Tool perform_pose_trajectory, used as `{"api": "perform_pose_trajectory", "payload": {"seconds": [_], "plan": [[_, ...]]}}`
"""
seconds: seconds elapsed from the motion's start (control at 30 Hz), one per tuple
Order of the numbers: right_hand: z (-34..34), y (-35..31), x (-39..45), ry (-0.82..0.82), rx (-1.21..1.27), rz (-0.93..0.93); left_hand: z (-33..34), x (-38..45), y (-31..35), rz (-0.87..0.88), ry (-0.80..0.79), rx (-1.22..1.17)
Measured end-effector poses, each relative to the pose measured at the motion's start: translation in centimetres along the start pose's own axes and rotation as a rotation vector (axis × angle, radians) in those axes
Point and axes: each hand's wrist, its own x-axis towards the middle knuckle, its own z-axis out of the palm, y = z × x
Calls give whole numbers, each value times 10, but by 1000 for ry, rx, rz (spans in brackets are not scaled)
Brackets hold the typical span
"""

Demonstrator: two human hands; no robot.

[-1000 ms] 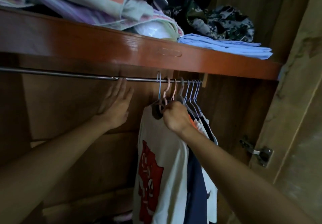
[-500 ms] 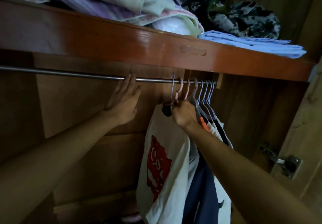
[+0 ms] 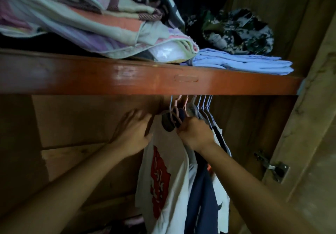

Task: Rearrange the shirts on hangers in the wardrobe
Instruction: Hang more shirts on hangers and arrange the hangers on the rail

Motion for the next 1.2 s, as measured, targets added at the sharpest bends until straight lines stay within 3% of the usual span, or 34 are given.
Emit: {"api": "perform_pose_trajectory", "payload": {"seconds": [0.17, 0.27, 0.57, 0.77, 1.2], "plan": [[-32, 18, -33, -181, -18, -16, -9, -20, 20, 27, -242, -206], [-49, 28, -53, -225, 3, -38, -23, -23, 39, 71, -274, -296], [-80, 57, -128, 17, 47, -102, -18, -50, 98, 114, -318, -401], [-100, 74, -165, 75, -14, 22, -18, -59, 131, 183, -303, -390], [-139, 78, -294, 160, -225, 430, -11, -83, 202, 535, -386, -453]]}}
